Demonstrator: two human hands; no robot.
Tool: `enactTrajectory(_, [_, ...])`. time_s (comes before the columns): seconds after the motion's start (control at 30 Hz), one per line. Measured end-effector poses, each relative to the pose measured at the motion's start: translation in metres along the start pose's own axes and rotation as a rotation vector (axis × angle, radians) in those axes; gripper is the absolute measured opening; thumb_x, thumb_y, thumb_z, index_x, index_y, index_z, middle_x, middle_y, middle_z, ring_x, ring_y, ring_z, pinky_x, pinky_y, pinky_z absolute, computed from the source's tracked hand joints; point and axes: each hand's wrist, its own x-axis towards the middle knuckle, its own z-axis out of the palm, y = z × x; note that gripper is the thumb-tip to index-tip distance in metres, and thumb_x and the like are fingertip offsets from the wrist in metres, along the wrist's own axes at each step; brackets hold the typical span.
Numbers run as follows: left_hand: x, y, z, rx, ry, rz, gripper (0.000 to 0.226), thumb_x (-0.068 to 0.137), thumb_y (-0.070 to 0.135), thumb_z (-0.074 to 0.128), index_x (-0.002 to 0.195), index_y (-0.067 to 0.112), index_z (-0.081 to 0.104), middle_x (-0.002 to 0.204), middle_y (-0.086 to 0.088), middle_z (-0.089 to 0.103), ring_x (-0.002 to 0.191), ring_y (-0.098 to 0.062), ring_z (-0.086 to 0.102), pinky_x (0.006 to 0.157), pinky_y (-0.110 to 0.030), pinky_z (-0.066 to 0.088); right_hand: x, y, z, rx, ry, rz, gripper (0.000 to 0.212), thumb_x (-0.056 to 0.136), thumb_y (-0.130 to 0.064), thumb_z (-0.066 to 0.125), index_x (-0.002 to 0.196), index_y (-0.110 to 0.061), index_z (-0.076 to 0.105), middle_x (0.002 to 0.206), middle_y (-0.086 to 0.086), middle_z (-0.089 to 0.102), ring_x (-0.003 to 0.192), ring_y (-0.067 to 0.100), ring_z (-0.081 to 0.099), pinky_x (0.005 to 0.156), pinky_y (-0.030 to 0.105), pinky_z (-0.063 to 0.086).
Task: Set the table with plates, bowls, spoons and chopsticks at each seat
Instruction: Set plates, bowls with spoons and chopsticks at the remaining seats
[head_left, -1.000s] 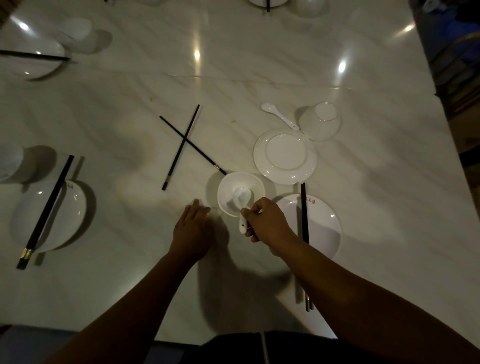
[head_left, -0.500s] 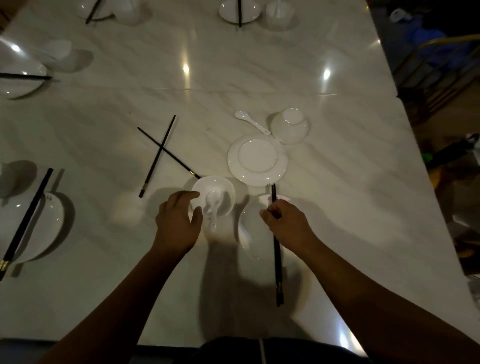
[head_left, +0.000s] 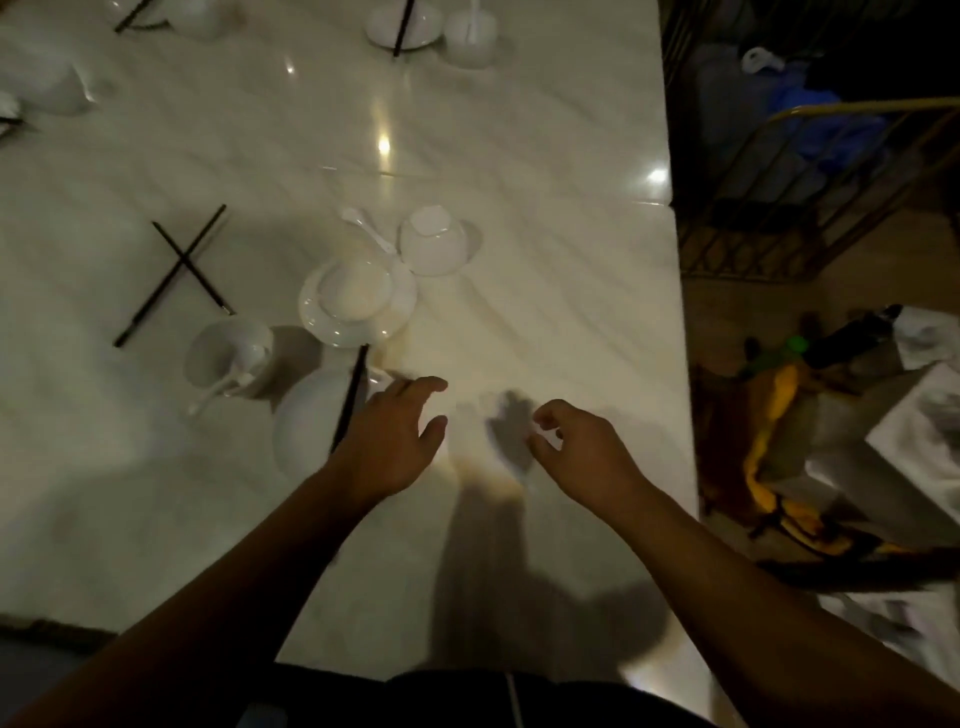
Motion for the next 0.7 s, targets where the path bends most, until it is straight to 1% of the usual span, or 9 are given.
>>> enactTrajectory(0.07, [-0.005, 0.029, 0.022, -0.022, -0.025, -0.059, 0.047, 0.085, 0.041, 0.046, 0.130, 0.027, 0.049, 0.129, -0.003, 0.057, 0.115, -0.025, 0.055, 0.103, -0.043, 0.039, -0.007, 0.024, -0.020, -0.053, -0.057, -0.029, 0.035, 0.092, -0.029, 0.056, 0.123, -0.013, 0.056, 0.124, 0.005, 0.063, 0.113, 0.024, 0.058, 0.091, 0.029, 0.045])
enactTrajectory(0.17, [-0.016, 0.059, 0.045, -0.039, -0.009, -0.115, 0.043, 0.091, 0.030, 0.053, 0.133, 0.023, 0.047, 0.129, -0.005, 0.055, 0.118, -0.024, 0.052, 0.101, -0.035, 0.040, -0.008, 0.046, -0.040, -0.090, -0.128, -0.066, 0.039, 0.092, -0.029, 0.055, 0.128, -0.014, 0.053, 0.129, 0.006, 0.060, 0.116, 0.024, 0.056, 0.094, 0.027, 0.042])
enactTrajectory(0.27, [-0.028, 0.074, 0.058, -0.032, 0.052, -0.160, 0.045, 0.092, 0.030, 0.053, 0.135, 0.019, 0.046, 0.130, -0.006, 0.054, 0.117, -0.024, 0.053, 0.101, -0.035, 0.041, 0.000, 0.052, -0.049, -0.094, -0.189, -0.111, 0.037, 0.093, -0.030, 0.055, 0.126, -0.014, 0.055, 0.127, 0.005, 0.060, 0.114, 0.022, 0.056, 0.093, 0.027, 0.041])
enactTrajectory(0.33, [-0.033, 0.074, 0.060, -0.040, 0.061, -0.219, 0.045, 0.092, 0.032, 0.053, 0.135, 0.021, 0.044, 0.128, -0.005, 0.055, 0.112, -0.022, 0.055, 0.099, -0.035, 0.044, 0.008, 0.049, -0.048, -0.100, -0.205, -0.137, 0.034, 0.092, -0.031, 0.056, 0.123, -0.016, 0.056, 0.123, 0.004, 0.062, 0.111, 0.021, 0.057, 0.091, 0.028, 0.043])
enactTrajectory(0.4, [-0.035, 0.072, 0.060, -0.036, 0.066, -0.258, 0.045, 0.093, 0.033, 0.052, 0.135, 0.023, 0.044, 0.128, -0.004, 0.055, 0.114, -0.020, 0.054, 0.098, -0.033, 0.044, 0.015, 0.041, -0.045, -0.105, -0.213, -0.164, 0.034, 0.091, -0.032, 0.057, 0.122, -0.017, 0.057, 0.123, 0.003, 0.062, 0.111, 0.020, 0.057, 0.090, 0.026, 0.041])
enactTrajectory(0.47, [-0.036, 0.069, 0.056, -0.053, 0.085, -0.286, 0.044, 0.093, 0.033, 0.052, 0.135, 0.023, 0.044, 0.129, -0.005, 0.054, 0.116, -0.021, 0.053, 0.100, -0.035, 0.043, 0.021, 0.031, -0.041, -0.106, -0.231, -0.194, 0.035, 0.091, -0.033, 0.057, 0.123, -0.017, 0.057, 0.124, 0.003, 0.061, 0.113, 0.020, 0.056, 0.091, 0.025, 0.041])
enactTrajectory(0.57, [-0.031, 0.065, 0.051, -0.063, 0.134, -0.320, 0.042, 0.092, 0.034, 0.052, 0.133, 0.024, 0.045, 0.127, -0.004, 0.054, 0.116, -0.023, 0.053, 0.099, -0.039, 0.044, 0.036, 0.018, -0.039, -0.128, -0.248, -0.255, 0.037, 0.090, -0.033, 0.058, 0.123, -0.017, 0.056, 0.125, 0.004, 0.061, 0.113, 0.021, 0.056, 0.092, 0.026, 0.041])
enactTrajectory(0.7, [-0.019, 0.066, 0.053, -0.104, 0.205, -0.391, 0.041, 0.092, 0.035, 0.052, 0.131, 0.024, 0.047, 0.127, -0.004, 0.055, 0.116, -0.023, 0.053, 0.100, -0.043, 0.044, 0.067, 0.012, -0.042, -0.149, -0.292, -0.347, 0.037, 0.090, -0.032, 0.059, 0.124, -0.016, 0.056, 0.125, 0.005, 0.061, 0.113, 0.020, 0.057, 0.091, 0.023, 0.041])
